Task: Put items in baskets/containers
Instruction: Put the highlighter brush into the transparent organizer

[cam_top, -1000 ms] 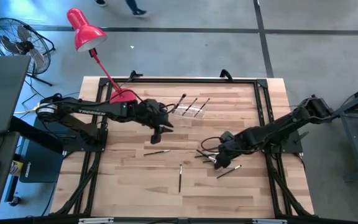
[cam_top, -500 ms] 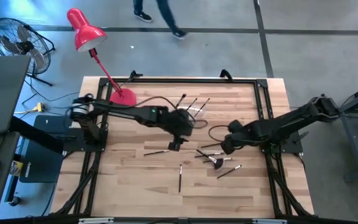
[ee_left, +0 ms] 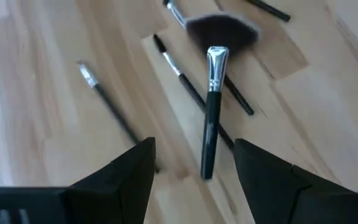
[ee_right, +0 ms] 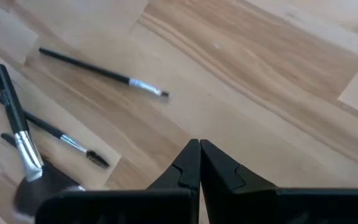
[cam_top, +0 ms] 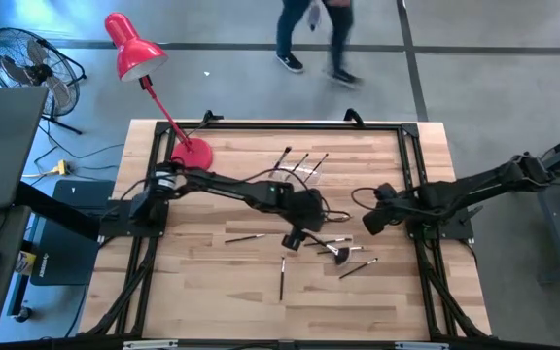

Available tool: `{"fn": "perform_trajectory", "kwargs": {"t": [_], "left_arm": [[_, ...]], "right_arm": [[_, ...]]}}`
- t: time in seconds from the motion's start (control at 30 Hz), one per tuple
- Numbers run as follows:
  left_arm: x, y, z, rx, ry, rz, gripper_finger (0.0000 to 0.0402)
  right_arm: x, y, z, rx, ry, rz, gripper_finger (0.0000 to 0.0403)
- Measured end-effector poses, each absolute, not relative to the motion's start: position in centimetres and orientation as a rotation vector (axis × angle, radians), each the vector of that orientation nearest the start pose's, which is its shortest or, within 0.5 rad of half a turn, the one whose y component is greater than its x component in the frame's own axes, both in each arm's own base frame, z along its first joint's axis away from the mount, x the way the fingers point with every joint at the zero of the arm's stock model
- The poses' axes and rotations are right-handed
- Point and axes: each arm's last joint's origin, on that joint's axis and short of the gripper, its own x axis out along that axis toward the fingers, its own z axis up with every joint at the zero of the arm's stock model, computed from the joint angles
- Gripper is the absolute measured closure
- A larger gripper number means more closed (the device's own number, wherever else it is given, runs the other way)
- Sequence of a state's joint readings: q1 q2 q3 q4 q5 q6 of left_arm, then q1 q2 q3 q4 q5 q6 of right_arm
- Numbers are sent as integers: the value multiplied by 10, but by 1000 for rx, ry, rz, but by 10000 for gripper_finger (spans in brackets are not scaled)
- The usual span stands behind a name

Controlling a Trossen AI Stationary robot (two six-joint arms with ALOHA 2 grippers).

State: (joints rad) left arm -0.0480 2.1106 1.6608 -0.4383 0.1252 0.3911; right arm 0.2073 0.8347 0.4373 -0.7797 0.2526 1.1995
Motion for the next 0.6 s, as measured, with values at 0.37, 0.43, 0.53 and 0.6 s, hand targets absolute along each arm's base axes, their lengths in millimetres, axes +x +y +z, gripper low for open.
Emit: {"fn": "perform_trajectory", "kwargs": {"t": [0.37, 0.43, 0.53, 0.6], "left_arm": [[496, -34, 200, 396, 876, -383, 188], [496, -36, 200, 394, 897, -401, 188], [504, -39, 202, 398, 819, -406, 188], [504, -40, 194, 387, 847, -410, 188]], "right_arm": [[127, 20, 172, 767, 958, -646, 403], [127, 20, 172, 766, 960, -645, 403], [127, 20, 172, 757, 962, -639, 403], [127, 20, 172, 746, 963, -631, 403]]}}
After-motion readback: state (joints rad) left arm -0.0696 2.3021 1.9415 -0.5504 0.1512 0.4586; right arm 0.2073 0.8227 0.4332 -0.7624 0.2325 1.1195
